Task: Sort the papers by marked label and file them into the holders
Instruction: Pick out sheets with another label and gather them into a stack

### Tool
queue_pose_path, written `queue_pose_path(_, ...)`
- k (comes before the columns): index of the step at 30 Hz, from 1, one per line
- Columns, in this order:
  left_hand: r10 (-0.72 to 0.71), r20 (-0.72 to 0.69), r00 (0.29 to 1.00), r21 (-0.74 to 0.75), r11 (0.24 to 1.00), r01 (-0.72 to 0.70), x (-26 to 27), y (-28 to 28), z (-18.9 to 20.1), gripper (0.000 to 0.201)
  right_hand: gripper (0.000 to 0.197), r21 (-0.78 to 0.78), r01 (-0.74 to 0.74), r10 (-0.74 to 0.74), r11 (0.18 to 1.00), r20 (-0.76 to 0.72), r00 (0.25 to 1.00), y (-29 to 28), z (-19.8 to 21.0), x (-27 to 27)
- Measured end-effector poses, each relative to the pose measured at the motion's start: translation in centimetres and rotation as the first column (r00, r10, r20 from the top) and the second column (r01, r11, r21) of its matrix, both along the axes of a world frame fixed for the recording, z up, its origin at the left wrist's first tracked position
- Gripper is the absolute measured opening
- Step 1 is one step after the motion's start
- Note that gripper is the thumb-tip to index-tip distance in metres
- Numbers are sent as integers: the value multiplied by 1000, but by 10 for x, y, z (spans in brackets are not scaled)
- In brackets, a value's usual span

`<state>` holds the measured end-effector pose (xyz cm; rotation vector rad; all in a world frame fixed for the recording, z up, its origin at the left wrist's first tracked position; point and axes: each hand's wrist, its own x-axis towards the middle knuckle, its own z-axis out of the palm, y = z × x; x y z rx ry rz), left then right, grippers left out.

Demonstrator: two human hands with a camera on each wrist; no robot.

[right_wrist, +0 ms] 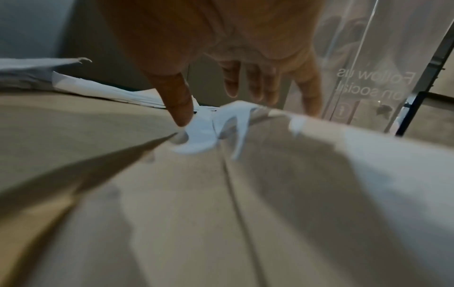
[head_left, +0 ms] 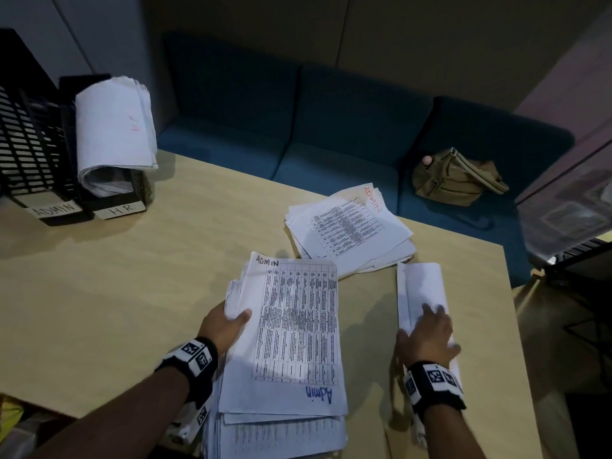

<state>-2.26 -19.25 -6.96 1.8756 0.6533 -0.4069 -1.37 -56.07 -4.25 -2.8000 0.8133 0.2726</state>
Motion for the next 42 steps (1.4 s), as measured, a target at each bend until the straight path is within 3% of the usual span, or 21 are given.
queue_pose_path(4,-5,-9,1000,6,1000,5,1,3,-3,32,72,88,164,-167,982,22,986,-6,-1,-1)
queue_pose_path(6,-24,-14,1000,21,999,25,2,4,-4,33,69,126,174,-183,977,66,981,-13,-1,-1)
queue_pose_path(9,-37,-20,999,37,999,38,2,3,-5,34,47,240,165,-188,957,78,979,-18,13,6)
queue_pose_path(13,-10,2,1000,30,999,10,1,1,-5,40,35,260,-10,-18,965,105,994,-4,44,13)
queue_pose_path(16,35,51,998,31,999,-37,1,-3,0,49,35,345,-149,51,927,276,960,11,64,13)
queue_pose_path(19,-5,66,998,66,998,1,2,-4,0,46,25,391,-226,68,892,377,924,24,81,16)
queue_pose_path(23,-41,65,997,34,999,39,2,1,-3,43,19,509,-311,45,803,468,883,38,101,23)
queue_pose_path(26,-60,76,995,-67,996,65,-2,8,-3,45,17,616,-322,-62,719,518,853,44,101,24)
queue_pose_path(29,-114,49,992,-146,982,120,-4,14,1,58,20,735,-296,-167,610,485,858,49,92,20)
queue_pose_path(33,-194,-5,981,-205,960,189,-2,19,14,69,20,785,-302,-216,541,476,852,50,94,11)
queue_pose_path(35,-235,17,972,-202,951,233,-3,22,13,78,19,846,-328,-276,420,464,842,49,106,7)
queue_pose_path(37,-211,33,977,-192,958,214,-4,22,10,82,20,869,-375,-315,322,472,823,48,117,5)
queue_pose_path(40,-72,24,997,-156,985,75,-8,17,2,77,29,870,-401,-363,287,486,795,46,127,6)
queue_pose_path(42,-68,47,997,-121,990,74,-10,13,0,71,26,861,-424,-374,280,504,778,44,126,6)
